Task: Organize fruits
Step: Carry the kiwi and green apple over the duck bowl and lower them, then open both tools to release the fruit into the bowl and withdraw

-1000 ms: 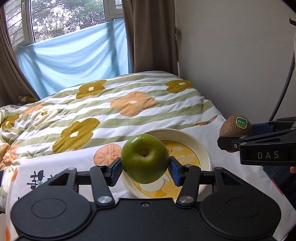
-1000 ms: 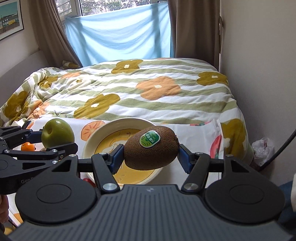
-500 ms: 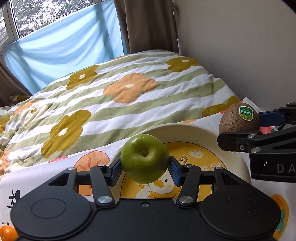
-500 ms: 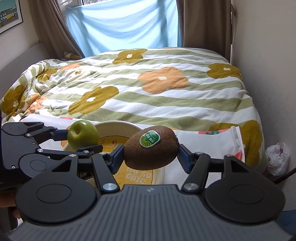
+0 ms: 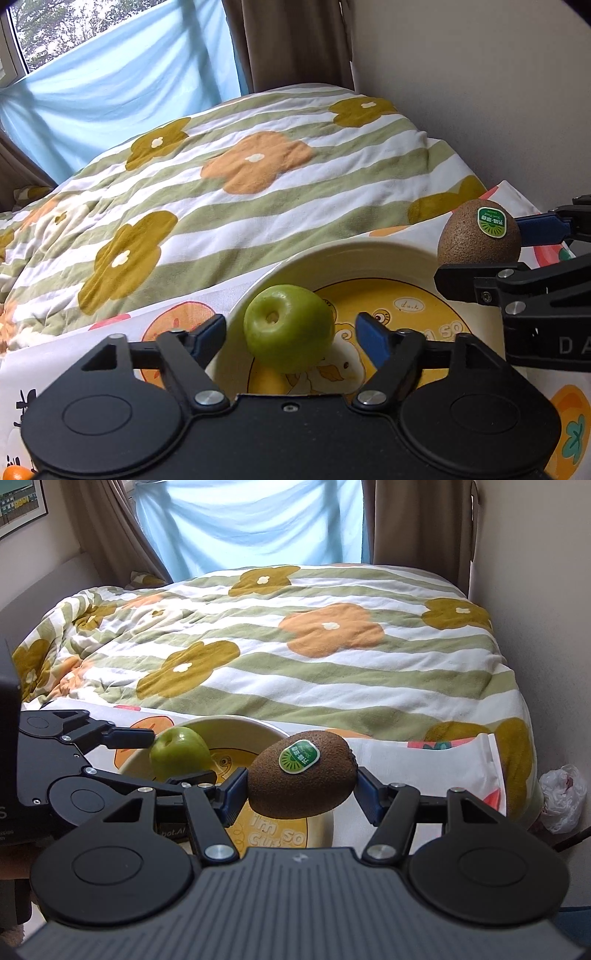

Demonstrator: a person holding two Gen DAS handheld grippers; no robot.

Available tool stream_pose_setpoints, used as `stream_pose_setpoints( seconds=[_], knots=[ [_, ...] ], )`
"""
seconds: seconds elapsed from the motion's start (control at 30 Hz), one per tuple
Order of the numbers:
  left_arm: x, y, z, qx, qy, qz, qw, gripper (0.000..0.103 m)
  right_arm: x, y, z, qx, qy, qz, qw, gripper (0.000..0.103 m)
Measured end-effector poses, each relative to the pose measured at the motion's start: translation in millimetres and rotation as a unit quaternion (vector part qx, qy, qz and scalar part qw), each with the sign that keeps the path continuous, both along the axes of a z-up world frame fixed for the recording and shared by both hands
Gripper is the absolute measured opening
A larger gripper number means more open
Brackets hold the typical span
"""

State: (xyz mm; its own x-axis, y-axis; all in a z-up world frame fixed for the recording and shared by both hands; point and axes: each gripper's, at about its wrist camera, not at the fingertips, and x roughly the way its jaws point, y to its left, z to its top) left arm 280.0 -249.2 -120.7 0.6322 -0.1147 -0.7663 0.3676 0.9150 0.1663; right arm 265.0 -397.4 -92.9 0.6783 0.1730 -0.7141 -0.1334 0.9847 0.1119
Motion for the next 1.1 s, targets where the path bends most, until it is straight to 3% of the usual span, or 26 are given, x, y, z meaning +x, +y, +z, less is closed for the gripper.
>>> stream_pose_setpoints(
  seconds=[0.4,0.67,0.93,1.03,1.1],
  knots=[
    [-37.5,30.6,7.3,-0.001,0.018,0.003,0.9998,0.091,2.0,16.1,-3.1,-0.019,-0.006,0.056,0.998,0.077],
    [-49.9,43.3,8.9,-0.008,0.023,0.023,0.9994,0.092,7.1,47.6,-19.7,-0.04,-0.007,0.116,0.992,0.077],
    [-57.4,53.8,10.9,-0.008,0.018,0.035,0.9992,0.092,12.4,60.4,-33.1,-0.058,-0.017,0.135,0.989,0.078],
    [-60.2,55.7,13.4,-0.006,0.017,0.038,0.9991,0.092,8.5,62.8,-27.8,-0.066,-0.029,0.135,0.988,0.098],
    [-63.7,56.8,15.9,-0.008,0.014,0.044,0.9989,0.092,4.8,62.6,-23.6,-0.064,-0.037,0.129,0.989,0.103]
  ],
)
